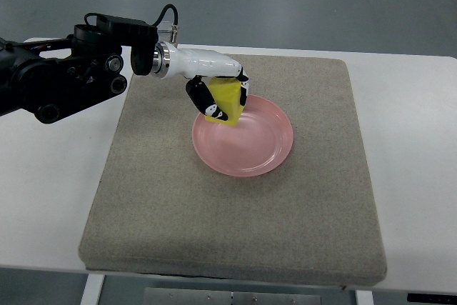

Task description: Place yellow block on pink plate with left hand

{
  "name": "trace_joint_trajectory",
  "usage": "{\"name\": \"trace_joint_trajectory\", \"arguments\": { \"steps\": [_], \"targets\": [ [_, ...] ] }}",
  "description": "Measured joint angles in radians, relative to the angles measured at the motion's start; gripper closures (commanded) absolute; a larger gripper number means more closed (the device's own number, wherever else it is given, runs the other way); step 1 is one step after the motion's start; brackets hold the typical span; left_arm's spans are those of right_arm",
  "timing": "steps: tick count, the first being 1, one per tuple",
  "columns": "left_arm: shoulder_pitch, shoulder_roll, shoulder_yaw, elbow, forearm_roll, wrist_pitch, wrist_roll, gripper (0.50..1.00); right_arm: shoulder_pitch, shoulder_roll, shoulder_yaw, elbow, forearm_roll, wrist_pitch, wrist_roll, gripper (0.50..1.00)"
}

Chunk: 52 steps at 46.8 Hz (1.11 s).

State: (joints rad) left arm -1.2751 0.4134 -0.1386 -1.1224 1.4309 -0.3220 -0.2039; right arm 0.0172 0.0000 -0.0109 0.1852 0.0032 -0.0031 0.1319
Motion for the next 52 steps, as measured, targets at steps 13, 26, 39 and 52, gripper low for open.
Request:
{"name": "trace_joint_trajectory", "arguments": {
  "steps": [13, 26, 39, 52],
  "targets": [
    [0.017, -0.06, 0.063, 0.009, 0.049, 0.046, 0.002, 1.0, 0.0, 0.0, 0.0, 0.0, 0.0, 0.0, 0.0, 0.576],
    [0.046, -0.118, 0.07, 0.066, 0.05, 0.088, 0.002, 0.637, 0.0, 0.0, 0.0, -0.001, 0.0, 0.0, 0.0, 0.576],
    [0.057, -0.119, 0.068, 0.068, 0.045, 0.089, 0.003, 0.504, 0.001, 0.0, 0.0, 0.0, 0.0, 0.0, 0.0, 0.576],
    [0.042, -0.074, -0.004, 0.051, -0.096, 0.079, 0.0, 0.504, 0.0, 0.0, 0.0, 0.0, 0.0, 0.0, 0.0, 0.576]
  ]
}}
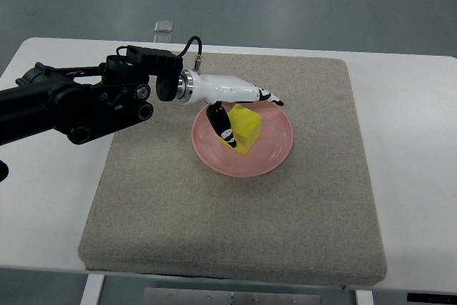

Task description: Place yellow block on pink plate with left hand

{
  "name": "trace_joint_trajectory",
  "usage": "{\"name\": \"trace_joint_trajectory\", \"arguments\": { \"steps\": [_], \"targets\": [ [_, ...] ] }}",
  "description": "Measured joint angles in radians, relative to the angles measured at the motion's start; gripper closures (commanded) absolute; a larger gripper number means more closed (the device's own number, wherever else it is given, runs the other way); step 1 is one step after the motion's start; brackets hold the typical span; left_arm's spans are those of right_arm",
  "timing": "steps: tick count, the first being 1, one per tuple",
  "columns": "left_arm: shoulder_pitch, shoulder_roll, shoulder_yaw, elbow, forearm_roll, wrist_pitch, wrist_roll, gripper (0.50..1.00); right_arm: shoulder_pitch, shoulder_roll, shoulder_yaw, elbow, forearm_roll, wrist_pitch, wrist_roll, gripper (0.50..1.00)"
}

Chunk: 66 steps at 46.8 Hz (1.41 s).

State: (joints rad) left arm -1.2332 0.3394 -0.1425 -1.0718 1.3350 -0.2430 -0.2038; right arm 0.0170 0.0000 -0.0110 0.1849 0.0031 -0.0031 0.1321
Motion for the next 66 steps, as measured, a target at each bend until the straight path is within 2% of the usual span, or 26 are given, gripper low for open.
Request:
{"name": "trace_joint_trajectory", "arguments": {
  "steps": [9, 15, 30, 38, 48, 60, 66],
  "targets": [
    [-0.003, 0.065, -0.102, -0.006, -0.339, -0.009, -0.001, 0.504, 0.0, 0.0, -0.001, 0.0, 0.0, 0.0, 0.0, 0.576],
    [0.007, 0.097, -0.153, 0.004, -0.569, -0.046, 0.001, 0.504, 0.0, 0.0, 0.0, 0.0, 0.0, 0.0, 0.0, 0.576],
    [0.079, 0.144, -0.222, 0.144, -0.944, -0.06, 0.016, 0.504, 0.0, 0.0, 0.0, -0.001, 0.0, 0.0, 0.0, 0.576],
    [0.135, 0.149, -0.243, 0.183, -1.111, -0.061, 0.03, 0.504, 0.0, 0.0, 0.0, 0.0, 0.0, 0.0, 0.0, 0.576],
    [0.209, 0.142, -0.25, 0.204, -1.365, -0.088, 0.111, 0.504, 0.0, 0.0, 0.0, 0.0, 0.0, 0.0, 0.0, 0.576],
    [0.255, 0.146, -0.271, 0.223, -1.634, -0.091, 0.154, 0.504, 0.0, 0.0, 0.0, 0.0, 0.0, 0.0, 0.0, 0.576],
    [0.296, 0.147, -0.317, 0.222, -1.669, -0.079, 0.167, 0.504, 0.0, 0.0, 0.0, 0.0, 0.0, 0.0, 0.0, 0.576]
  ]
}}
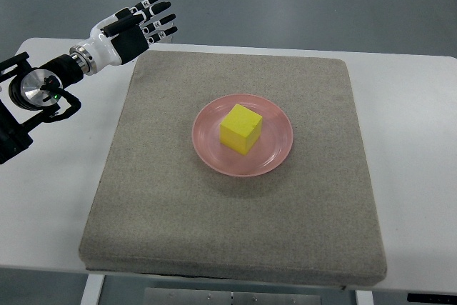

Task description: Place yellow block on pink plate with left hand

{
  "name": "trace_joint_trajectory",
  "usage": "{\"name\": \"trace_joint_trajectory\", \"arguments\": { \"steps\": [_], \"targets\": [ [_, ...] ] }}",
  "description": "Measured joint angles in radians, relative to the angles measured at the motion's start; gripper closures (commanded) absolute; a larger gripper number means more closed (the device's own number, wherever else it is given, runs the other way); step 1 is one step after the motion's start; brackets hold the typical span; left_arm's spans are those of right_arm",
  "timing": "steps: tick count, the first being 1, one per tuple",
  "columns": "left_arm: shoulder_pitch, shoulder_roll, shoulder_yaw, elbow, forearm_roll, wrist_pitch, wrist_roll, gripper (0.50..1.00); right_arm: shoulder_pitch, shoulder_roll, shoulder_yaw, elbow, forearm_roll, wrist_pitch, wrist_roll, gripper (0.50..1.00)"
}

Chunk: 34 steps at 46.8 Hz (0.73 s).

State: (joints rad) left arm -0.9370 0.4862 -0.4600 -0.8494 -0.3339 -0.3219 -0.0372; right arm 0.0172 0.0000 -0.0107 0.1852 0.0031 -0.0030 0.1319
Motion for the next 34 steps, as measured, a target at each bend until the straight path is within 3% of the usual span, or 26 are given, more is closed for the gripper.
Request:
{"name": "trace_joint_trajectory", "arguments": {
  "steps": [12, 34],
  "targets": [
    [0.016, 0.016, -0.012, 0.0, 0.004, -0.01, 0.047, 0.504, 0.0, 0.0, 0.0, -0.001, 0.0, 0.0, 0.0, 0.576],
    [0.021, 0.064, -0.008, -0.016, 0.011, -0.036, 0.05, 0.504, -0.009, 0.0, -0.002, 0.004, 0.0, -0.001, 0.007, 0.576]
  ]
}}
